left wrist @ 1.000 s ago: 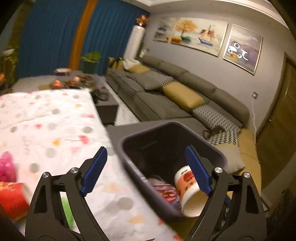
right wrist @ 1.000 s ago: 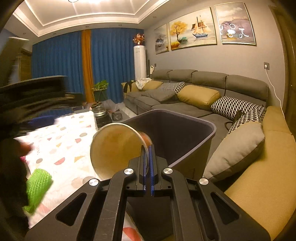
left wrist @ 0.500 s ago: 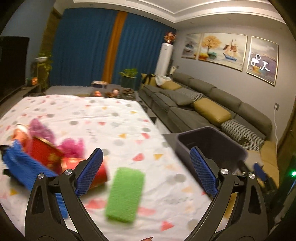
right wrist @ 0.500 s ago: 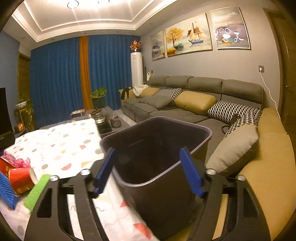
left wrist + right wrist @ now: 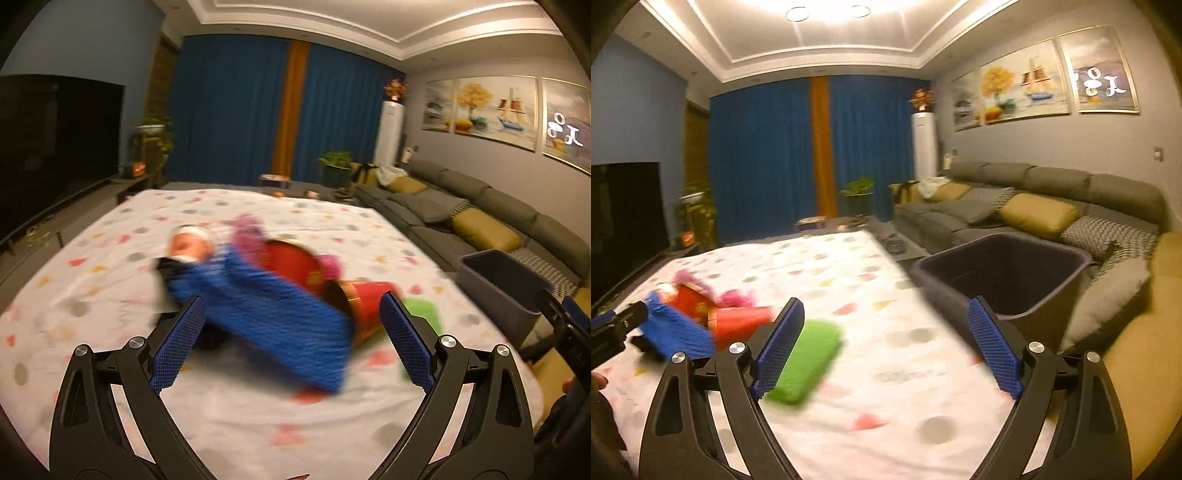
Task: Collect trash
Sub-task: 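Move both open tools back toward the trash pile, then close left tool on the black plastic bag while right tool grasps the blue foam net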
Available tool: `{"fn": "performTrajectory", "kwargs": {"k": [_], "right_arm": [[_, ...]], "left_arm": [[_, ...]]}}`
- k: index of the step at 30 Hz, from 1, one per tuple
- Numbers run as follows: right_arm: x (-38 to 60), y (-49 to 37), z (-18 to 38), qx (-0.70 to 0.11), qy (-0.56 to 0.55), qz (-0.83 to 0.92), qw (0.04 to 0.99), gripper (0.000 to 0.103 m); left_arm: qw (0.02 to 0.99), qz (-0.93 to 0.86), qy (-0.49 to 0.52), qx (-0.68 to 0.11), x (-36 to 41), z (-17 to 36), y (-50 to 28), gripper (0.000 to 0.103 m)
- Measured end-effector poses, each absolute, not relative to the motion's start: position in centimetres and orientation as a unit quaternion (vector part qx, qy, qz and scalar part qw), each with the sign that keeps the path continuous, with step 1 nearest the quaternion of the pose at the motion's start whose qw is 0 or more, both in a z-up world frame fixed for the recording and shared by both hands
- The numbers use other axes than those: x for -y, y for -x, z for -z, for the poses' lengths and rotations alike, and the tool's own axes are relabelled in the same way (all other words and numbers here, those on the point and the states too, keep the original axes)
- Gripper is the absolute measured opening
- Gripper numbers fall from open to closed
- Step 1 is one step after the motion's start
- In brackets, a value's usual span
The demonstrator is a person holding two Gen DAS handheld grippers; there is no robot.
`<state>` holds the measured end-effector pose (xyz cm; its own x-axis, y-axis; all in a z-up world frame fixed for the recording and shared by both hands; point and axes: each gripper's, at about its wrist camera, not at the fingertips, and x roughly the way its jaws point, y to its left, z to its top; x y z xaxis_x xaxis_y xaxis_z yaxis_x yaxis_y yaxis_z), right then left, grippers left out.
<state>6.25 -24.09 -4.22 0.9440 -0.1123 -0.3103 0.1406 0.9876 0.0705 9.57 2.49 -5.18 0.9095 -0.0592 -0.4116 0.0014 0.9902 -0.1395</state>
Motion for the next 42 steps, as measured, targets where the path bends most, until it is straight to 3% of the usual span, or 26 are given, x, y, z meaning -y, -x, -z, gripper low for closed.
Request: {"fn": "performTrajectory", "kwargs": {"k": [21, 38, 40, 42], "right_arm": [[6.3, -10.6, 6.2, -0.227, 0.052, -0.126, 0.964, 0.087], [3.4, -17.0, 7.8, -0.292, 0.076, -0.121, 0.946, 0.087], [3.4, -17.4, 8.0, -0.303, 0.077, -0.126, 0.941, 0.080], [3.3, -17.7, 8.2, -0.313, 0.075, -0.131, 0.938, 0.064]], "left_arm": [[0.968, -0.068, 0.116, -0.210, -13.6, 5.5, -7.4, 0.093], [0.967, -0.045, 0.117, -0.224, -15.2, 6.0, -9.2, 0.093], [0.966, -0.040, 0.115, -0.230, -15.0, 6.2, -9.6, 0.093], [0.965, -0.035, 0.111, -0.236, -14.7, 6.3, -10.1, 0.093]]}}
